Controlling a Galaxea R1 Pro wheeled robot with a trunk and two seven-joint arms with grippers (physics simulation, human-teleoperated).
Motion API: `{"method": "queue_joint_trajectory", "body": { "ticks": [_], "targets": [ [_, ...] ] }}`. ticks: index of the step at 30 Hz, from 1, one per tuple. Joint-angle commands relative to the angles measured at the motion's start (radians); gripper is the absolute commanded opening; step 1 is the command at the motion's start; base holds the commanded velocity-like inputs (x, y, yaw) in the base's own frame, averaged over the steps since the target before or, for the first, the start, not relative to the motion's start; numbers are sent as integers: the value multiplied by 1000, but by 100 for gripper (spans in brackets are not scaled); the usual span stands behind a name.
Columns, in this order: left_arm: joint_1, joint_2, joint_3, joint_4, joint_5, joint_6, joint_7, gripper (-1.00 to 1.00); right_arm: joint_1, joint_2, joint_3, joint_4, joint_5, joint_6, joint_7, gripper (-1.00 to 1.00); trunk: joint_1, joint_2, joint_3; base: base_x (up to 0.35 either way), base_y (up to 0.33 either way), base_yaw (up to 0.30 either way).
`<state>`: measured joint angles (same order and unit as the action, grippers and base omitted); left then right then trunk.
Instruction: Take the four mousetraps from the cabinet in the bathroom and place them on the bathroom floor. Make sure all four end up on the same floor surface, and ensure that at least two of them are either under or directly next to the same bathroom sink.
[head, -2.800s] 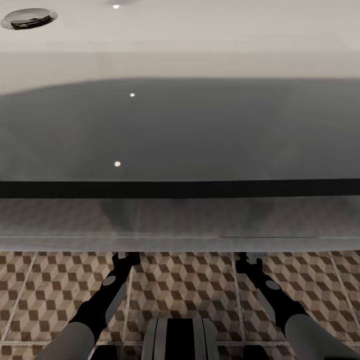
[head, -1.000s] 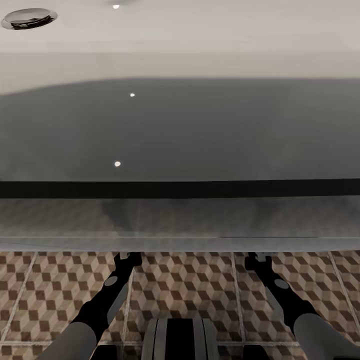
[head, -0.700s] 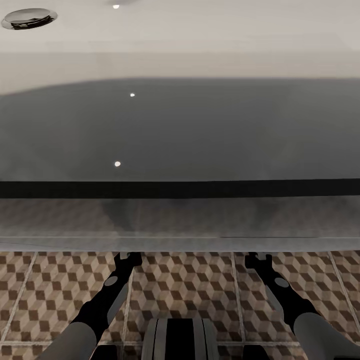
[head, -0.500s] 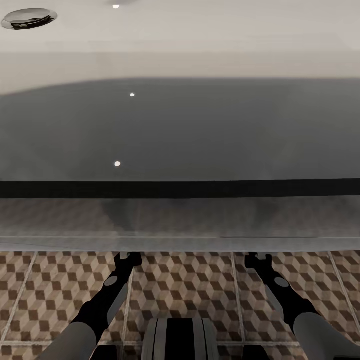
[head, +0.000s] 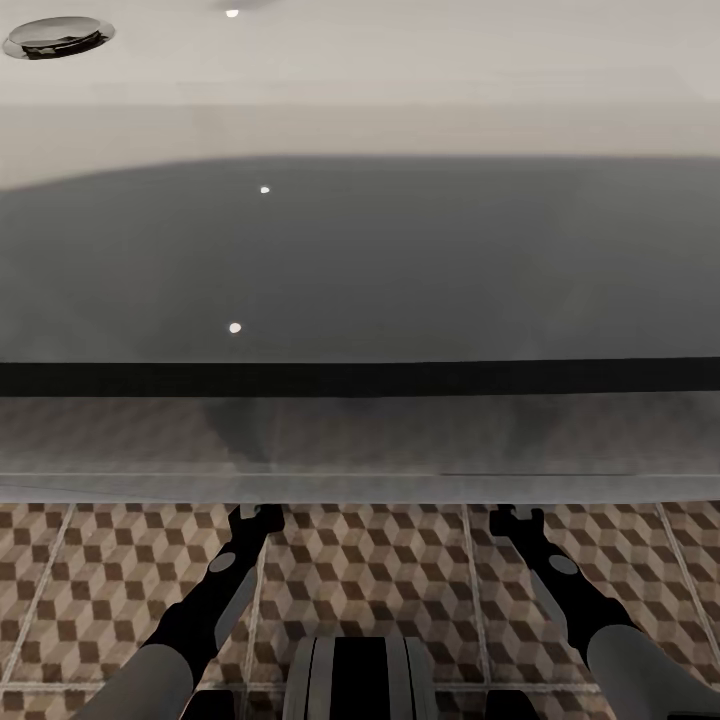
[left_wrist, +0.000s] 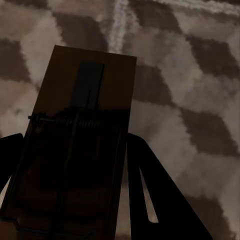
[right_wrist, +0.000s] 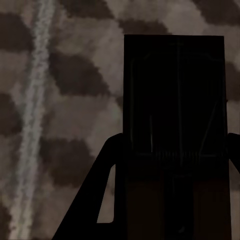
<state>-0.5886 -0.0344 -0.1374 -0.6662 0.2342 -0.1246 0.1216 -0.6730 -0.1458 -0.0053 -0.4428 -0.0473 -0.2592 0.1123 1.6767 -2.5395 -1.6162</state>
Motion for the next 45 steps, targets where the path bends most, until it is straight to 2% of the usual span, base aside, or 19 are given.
{"method": "queue_joint_trajectory", "body": {
  "ticks": [1, 30, 37, 45],
  "targets": [
    [0, 1, -7, 0, 6, -4, 10, -100, 0, 0, -1, 1, -6, -3, 7, -100, 0, 0, 0, 0, 0, 0],
    [0, 1, -8, -1, 5, 1, 2, -100, 0, 0, -1, 3, -6, 4, 7, -100, 0, 0, 0, 0, 0, 0],
    [-1, 2, -8, -2, 7, 66, 3, -100, -2, 0, -1, 3, -6, 6, 7, -100, 0, 0, 0, 0, 0, 0],
    [-2, -1, -8, -3, 9, 71, 3, -100, -25, 0, 0, 7, -9, 28, 8, -100, 0, 0, 0, 0, 0, 0]
  ]
}}
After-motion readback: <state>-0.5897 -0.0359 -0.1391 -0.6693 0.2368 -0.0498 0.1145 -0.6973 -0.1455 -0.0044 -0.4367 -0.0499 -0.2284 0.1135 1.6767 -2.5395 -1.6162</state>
